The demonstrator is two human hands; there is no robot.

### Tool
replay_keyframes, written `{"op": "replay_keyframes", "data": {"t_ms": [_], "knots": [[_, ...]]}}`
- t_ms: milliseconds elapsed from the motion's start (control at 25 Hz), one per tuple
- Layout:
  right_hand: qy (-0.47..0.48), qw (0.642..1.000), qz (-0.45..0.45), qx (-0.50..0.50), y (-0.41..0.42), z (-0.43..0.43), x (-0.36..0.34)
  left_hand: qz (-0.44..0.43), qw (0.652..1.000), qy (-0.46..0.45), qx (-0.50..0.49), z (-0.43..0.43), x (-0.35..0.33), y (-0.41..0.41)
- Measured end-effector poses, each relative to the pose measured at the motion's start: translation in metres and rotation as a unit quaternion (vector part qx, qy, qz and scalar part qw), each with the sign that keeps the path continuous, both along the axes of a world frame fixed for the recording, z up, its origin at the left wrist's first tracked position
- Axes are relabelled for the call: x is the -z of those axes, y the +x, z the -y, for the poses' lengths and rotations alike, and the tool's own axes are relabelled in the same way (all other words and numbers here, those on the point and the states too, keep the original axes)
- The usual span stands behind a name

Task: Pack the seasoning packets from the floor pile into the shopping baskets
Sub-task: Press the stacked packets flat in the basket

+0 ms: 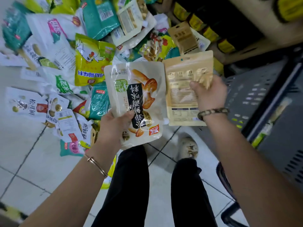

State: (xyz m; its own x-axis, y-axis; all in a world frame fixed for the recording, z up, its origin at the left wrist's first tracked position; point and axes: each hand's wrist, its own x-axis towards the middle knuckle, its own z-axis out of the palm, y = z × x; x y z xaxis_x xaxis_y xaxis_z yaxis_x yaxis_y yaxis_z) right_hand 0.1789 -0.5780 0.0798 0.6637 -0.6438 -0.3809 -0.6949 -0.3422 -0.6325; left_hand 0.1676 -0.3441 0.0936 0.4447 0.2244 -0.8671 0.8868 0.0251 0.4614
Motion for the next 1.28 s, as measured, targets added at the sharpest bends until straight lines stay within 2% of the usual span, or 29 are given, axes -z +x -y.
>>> {"op": "replay_keyframes", "data": {"t_ms": [200, 320, 440, 520, 640, 800, 960, 1040, 1160, 1280], "knots": [[-0.013, 0.997, 0.035, 0.065, -0.044, 0.061, -0.065, 0.045, 0.993, -0.106, 0.038, 0.059, -0.066, -0.02], [-0.017, 0.992, 0.054, 0.111, -0.083, 0.11, -0.1, 0.079, 0.983, -0.14, 0.088, 0.107, -0.096, -0.042], [-0.03, 0.984, 0.053, 0.167, -0.136, 0.16, -0.117, 0.075, 0.972, -0.163, 0.153, 0.163, -0.111, -0.073], [-0.043, 0.978, 0.029, 0.202, -0.171, 0.192, -0.115, 0.1, 0.957, -0.135, 0.236, 0.201, -0.112, -0.099], [-0.081, 0.972, -0.053, 0.214, -0.212, 0.231, -0.091, 0.132, 0.932, -0.056, 0.332, 0.249, -0.1, -0.128], [-0.088, 0.965, -0.143, 0.201, -0.252, 0.263, -0.044, 0.194, 0.865, 0.064, 0.459, 0.3, -0.062, -0.15], [-0.045, 0.956, -0.24, 0.162, -0.275, 0.273, 0.01, 0.131, 0.872, 0.128, 0.455, 0.339, -0.005, -0.167], [-0.011, 0.951, -0.251, 0.18, -0.279, 0.276, 0.035, 0.073, 0.878, 0.142, 0.452, 0.349, 0.027, -0.176], [0.02, 0.946, -0.241, 0.217, -0.279, 0.283, 0.075, -0.035, 0.907, 0.135, 0.398, 0.355, 0.073, -0.184], [0.052, 0.95, -0.232, 0.201, -0.279, 0.28, 0.113, -0.023, 0.914, 0.166, 0.369, 0.346, 0.117, -0.187]]}}
